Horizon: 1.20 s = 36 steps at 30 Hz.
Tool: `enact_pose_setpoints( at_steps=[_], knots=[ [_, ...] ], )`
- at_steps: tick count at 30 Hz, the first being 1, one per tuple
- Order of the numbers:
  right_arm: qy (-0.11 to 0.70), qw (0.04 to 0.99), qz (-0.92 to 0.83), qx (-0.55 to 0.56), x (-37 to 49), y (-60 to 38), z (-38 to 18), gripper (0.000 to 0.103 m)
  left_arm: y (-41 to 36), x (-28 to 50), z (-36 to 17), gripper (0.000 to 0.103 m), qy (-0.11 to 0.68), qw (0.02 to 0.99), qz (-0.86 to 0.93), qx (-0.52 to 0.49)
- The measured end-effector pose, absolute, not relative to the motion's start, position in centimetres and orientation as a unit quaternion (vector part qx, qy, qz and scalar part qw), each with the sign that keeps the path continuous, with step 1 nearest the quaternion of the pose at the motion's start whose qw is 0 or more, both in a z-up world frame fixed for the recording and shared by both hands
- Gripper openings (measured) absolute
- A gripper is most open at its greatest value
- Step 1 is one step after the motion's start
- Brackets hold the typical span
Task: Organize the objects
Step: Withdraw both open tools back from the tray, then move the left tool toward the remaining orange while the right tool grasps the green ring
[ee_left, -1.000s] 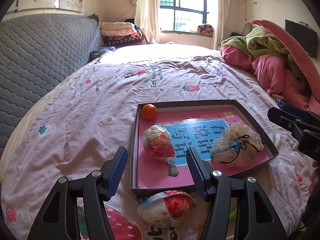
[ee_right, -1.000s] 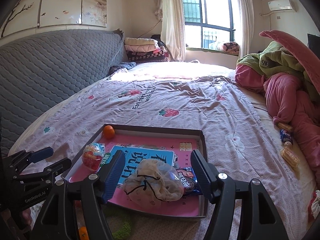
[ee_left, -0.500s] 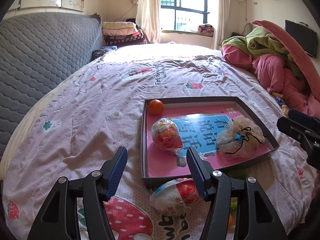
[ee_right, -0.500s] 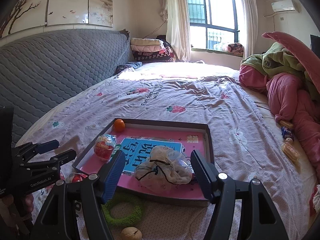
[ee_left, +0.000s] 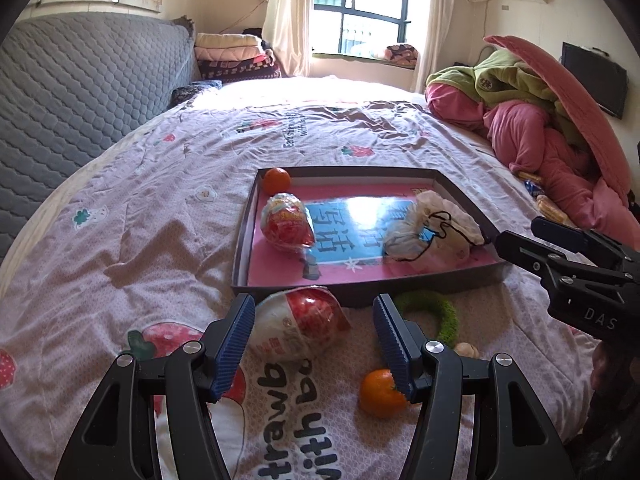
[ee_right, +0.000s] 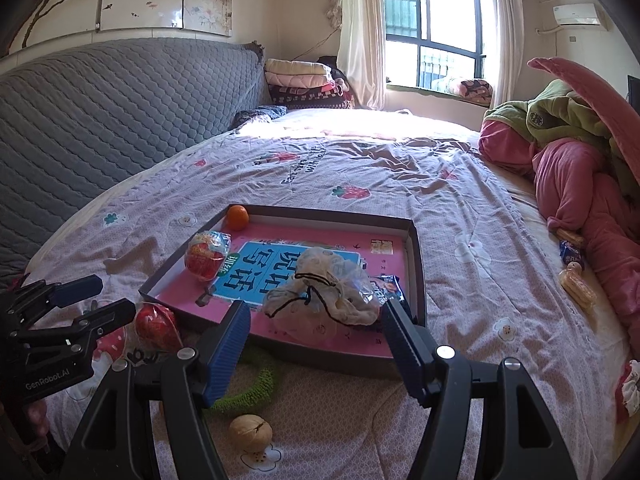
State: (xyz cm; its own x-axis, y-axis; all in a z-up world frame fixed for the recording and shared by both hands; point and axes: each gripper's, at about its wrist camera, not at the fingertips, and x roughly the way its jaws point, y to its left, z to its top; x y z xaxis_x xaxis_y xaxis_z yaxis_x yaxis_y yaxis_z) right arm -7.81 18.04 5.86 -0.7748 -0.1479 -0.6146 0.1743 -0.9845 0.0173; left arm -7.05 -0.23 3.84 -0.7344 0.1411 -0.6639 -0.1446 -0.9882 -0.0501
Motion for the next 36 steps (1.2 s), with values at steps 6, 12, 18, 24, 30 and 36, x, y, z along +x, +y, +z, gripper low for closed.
enact_pose_setpoints(
  at_steps=[6,12,18,24,30,36],
  knots=[
    [0.032,0.089,-0.935,0.341,-7.7,17.9,4.6,0.067,2.0,-6.2,2.2,0.063,0.039,0.1,0.922,-0.372],
    [0.039,0.096,-0.928,0.357,-8.1,17.4,3.4,0.067,3.3,-5.5,0.5,0.063,0.06,0.125,0.909,-0.393],
    [0.043,0.103,-0.921,0.374,-8.5,16.5,2.4,0.067,3.5,-5.1,0.2,0.063,0.063,0.136,0.904,-0.4],
    [0.05,0.103,-0.911,0.396,-9.1,15.7,1.1,0.067,3.0,-5.3,-0.2,0.063,0.054,0.142,0.897,-0.415],
    [0.049,0.103,-0.904,0.412,-9.5,15.3,0.3,0.067,3.1,-5.3,-0.6,0.063,0.057,0.15,0.892,-0.423],
    [0.046,0.098,-0.896,0.431,-10.1,14.8,-0.7,0.067,3.1,-5.3,-0.9,0.063,0.055,0.151,0.89,-0.426]
  ],
)
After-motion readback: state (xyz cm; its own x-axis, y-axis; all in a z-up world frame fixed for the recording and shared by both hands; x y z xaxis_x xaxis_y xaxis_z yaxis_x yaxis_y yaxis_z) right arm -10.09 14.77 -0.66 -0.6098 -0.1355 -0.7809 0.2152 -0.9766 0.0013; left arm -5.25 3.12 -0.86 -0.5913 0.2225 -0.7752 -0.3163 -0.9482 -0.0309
